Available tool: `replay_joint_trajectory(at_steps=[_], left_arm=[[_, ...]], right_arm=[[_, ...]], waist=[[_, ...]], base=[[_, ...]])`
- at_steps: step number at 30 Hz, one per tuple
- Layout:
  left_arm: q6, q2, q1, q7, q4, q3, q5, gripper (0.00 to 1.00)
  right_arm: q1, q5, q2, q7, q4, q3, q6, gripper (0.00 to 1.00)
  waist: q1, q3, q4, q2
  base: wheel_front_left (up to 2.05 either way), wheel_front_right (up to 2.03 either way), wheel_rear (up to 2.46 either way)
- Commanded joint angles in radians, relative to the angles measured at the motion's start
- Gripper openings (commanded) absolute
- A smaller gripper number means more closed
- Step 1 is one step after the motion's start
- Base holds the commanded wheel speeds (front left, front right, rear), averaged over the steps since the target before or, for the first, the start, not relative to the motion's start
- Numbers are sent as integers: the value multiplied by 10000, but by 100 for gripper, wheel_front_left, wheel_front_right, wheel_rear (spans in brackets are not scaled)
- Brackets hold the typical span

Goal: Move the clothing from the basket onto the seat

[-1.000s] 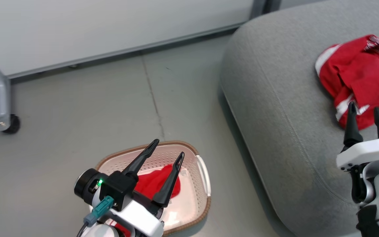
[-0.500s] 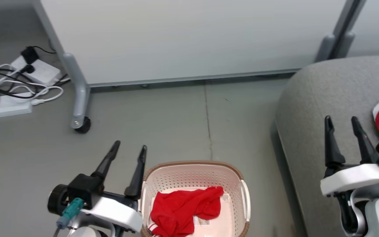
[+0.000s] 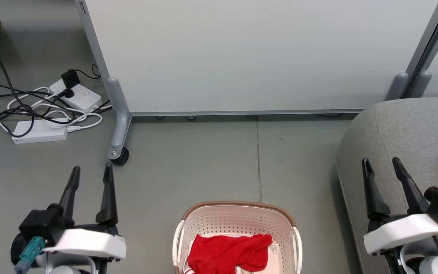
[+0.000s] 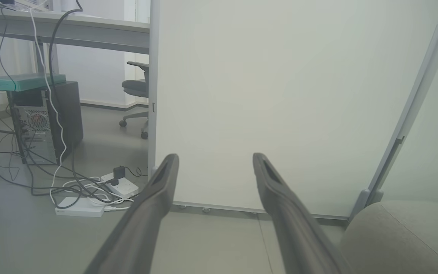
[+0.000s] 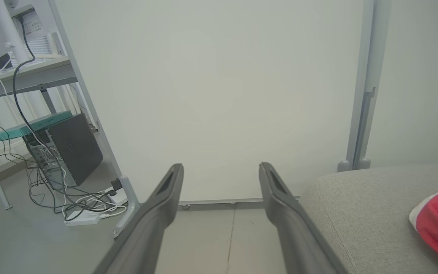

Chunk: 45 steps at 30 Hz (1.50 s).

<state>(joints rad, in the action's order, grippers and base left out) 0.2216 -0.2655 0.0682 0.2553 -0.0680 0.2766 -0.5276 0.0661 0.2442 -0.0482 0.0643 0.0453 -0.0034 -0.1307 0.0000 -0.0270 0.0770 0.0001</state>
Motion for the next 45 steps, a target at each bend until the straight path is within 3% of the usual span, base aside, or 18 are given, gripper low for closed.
replay_joint_trajectory(at_steps=[1,11,20,45], left_arm=[[83,-22,-172,45,-2,-137,-21,100],[-173,12,-1019,110,219,-813,310,100],[-370,-94,-1502,95,107,-479,1009,100],[-143,-253,-1468,-323,-122,-1,1232,100]], right_arm=[[-177,-23,-51,-35,-93,-25,-2,100],[-734,-258,-52,-255,-281,-107,-2,100],[-1097,-224,-50,-305,-412,-173,-2,100],[-1313,-95,-51,-346,-376,-245,-2,100]], waist=[[0,-21,-8,-1],[0,-206,-132,-1],[0,-376,-183,-1],[0,-429,-207,-1]], base=[[0,0,0],[0,0,0],[0,0,0],[0,0,0]])
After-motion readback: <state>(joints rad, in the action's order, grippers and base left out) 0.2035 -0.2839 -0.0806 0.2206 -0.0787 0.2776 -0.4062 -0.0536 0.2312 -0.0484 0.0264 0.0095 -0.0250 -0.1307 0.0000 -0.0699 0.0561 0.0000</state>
